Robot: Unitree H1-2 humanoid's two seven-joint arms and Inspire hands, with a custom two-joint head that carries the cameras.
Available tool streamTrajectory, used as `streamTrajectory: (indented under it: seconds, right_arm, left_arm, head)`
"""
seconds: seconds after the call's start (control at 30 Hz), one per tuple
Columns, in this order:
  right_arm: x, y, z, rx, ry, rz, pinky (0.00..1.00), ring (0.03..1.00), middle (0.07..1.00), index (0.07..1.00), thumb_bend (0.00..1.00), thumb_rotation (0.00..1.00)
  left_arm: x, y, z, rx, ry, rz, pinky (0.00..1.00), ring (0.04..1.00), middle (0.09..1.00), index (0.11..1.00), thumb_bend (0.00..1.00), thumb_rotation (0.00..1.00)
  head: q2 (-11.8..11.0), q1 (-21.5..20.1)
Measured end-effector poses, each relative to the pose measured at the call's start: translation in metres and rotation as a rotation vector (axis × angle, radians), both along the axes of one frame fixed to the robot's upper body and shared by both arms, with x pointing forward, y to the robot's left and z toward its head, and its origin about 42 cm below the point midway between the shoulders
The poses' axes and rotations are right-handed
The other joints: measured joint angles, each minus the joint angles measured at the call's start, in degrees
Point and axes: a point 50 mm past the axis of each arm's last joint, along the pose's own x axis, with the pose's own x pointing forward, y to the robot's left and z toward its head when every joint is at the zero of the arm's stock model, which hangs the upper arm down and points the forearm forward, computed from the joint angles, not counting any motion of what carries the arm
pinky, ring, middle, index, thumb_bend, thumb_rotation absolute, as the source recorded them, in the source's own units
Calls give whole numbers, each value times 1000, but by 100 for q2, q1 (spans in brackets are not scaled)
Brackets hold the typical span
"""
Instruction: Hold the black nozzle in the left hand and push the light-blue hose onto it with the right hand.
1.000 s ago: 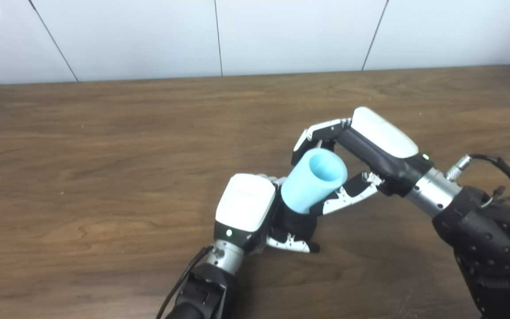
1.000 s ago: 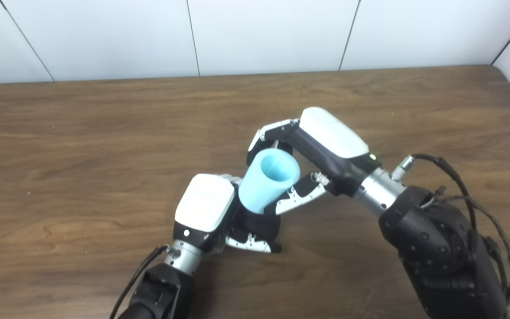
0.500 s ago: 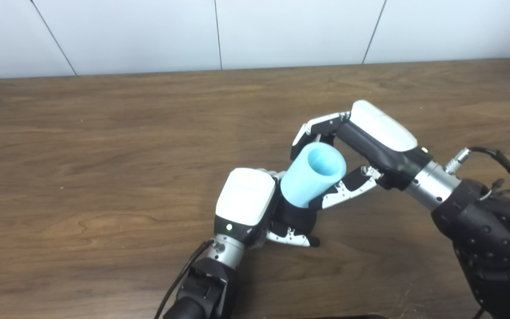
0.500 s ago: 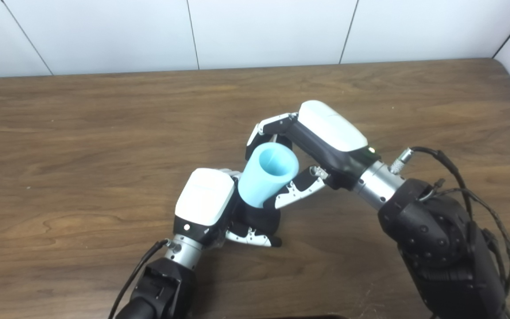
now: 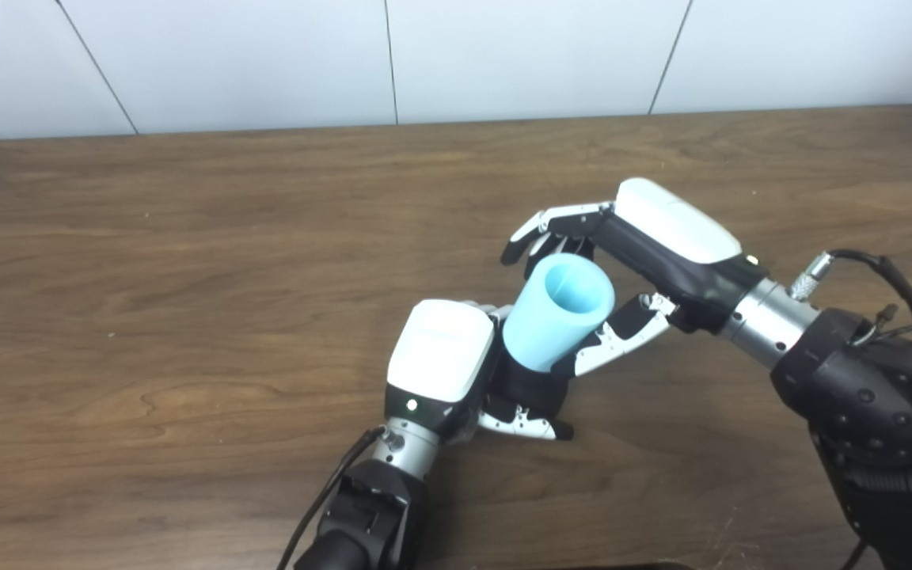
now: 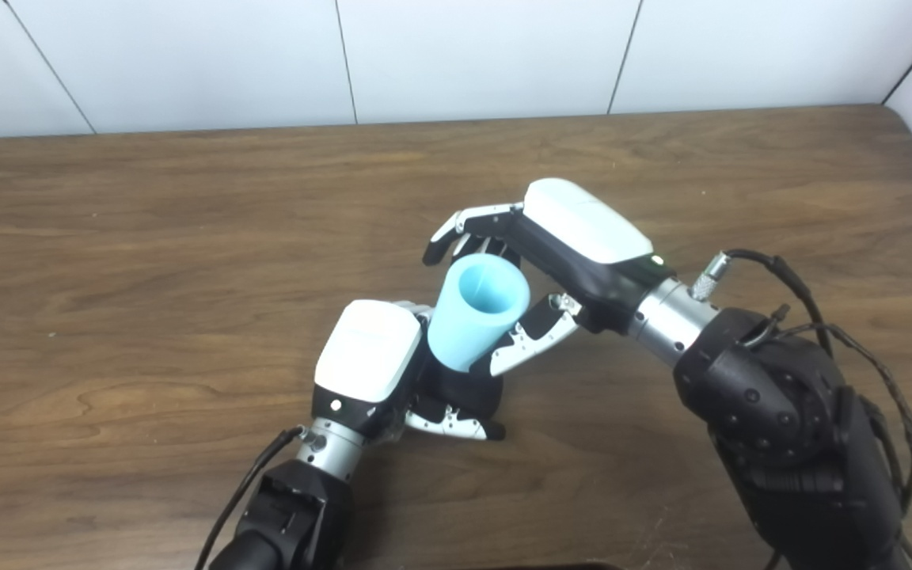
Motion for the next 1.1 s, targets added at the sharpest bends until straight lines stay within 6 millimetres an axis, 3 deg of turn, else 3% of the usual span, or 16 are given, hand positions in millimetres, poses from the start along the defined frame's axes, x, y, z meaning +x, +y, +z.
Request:
streamTrajectory:
  seconds: [0.1,0.53,0.73,0.87,0.97,1.1]
  right_arm:
    - [0,-1,0,-16,10,-13,664,783,780,772,1000,258]
    - [1,-2,1,-23,15,-24,652,770,771,775,1000,287]
    - [-2,-7,2,-17,14,-37,752,859,860,853,845,483]
    - [-8,-16,8,-20,-3,-52,815,916,910,903,758,675]
    - [-12,-24,8,-15,6,-69,843,943,930,936,739,771]
    - [-24,-29,11,1,0,-70,890,980,960,968,721,824]
  left_arm:
    - [0,0,0,0,1,0,431,488,404,500,522,0]
    - [0,0,0,2,2,1,428,485,405,500,522,0]
    - [0,0,0,1,2,0,420,479,406,498,522,0]
    - [0,0,0,0,3,1,422,482,406,499,522,0]
    - [0,0,0,-2,5,1,422,482,404,500,521,0]
    - [1,1,0,-8,9,1,421,481,402,500,521,0]
  head:
    - [0,0]
    - [-9,-18]
    - [-17,-9]
    - [-35,-9]
    - [-44,-9]
    - [-61,-26]
